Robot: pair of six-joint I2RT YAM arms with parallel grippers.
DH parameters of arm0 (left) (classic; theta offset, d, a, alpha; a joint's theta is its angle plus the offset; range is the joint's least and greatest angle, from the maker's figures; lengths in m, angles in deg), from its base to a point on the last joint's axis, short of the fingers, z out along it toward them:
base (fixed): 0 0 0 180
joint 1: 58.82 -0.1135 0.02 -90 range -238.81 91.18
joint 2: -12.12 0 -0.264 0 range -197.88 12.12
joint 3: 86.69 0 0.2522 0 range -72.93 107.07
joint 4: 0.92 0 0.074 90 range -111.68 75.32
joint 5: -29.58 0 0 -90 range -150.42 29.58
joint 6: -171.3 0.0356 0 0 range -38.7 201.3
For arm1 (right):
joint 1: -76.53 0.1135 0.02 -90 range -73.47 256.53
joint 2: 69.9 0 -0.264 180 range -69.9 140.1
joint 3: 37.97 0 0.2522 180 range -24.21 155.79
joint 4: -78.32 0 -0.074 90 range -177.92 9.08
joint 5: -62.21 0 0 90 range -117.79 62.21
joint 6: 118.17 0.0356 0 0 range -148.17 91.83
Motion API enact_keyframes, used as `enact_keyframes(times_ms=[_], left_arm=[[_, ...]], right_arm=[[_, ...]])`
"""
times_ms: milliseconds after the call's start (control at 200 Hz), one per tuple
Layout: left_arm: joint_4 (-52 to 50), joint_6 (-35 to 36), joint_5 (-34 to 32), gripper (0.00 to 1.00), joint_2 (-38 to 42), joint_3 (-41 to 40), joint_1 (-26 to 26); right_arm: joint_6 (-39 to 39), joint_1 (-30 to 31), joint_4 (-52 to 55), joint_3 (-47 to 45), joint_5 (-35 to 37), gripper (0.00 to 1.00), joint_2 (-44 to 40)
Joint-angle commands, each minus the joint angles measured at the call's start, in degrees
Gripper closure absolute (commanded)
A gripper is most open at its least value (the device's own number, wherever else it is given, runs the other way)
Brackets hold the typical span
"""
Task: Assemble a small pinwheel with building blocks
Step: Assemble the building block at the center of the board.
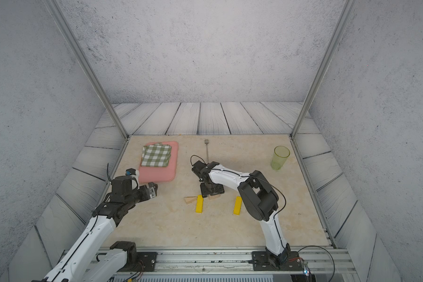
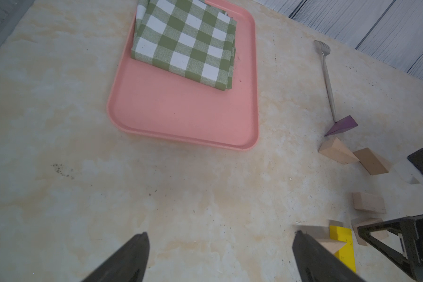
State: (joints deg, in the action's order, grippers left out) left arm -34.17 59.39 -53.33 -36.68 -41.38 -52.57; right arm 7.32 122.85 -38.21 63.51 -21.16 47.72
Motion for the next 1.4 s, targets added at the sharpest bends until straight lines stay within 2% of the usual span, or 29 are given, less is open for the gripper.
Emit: enact_keyframes(times_ms=[0, 390, 616, 796, 1091, 1396], left_arm=[[0.41, -0.06, -0.32, 0.02, 0.63, -0.59, 0.63], [0.28, -0.11, -0.32, 0.02, 0.54, -0.51, 0.71], [0.34, -0.07, -0.41, 0.02, 0.46, -0.44, 0.73], [0.39, -0.15, -0.46, 0.02, 0.46, -0.44, 0.78], [0.39, -0.15, -0.48, 0.02, 0.41, -0.45, 0.72], [0.44, -0.15, -0.59, 0.02, 0.46, -0.48, 0.73]], right_arm=[[-1.26, -0.18, 0.38, -1.13, 1.94, 0.26, -4.86], [-2.44, -0.46, -0.01, -2.01, 1.45, 0.23, -0.74], [-0.58, -1.26, -1.04, -3.18, 0.93, 0.36, -0.2], [1.71, -1.67, -0.78, -3.44, 1.71, 0.41, 0.15], [6.29, -3.08, -0.16, -2.63, 1.57, 0.42, 0.79], [7.31, -3.06, -0.23, -0.84, 1.19, 0.41, 2.0]])
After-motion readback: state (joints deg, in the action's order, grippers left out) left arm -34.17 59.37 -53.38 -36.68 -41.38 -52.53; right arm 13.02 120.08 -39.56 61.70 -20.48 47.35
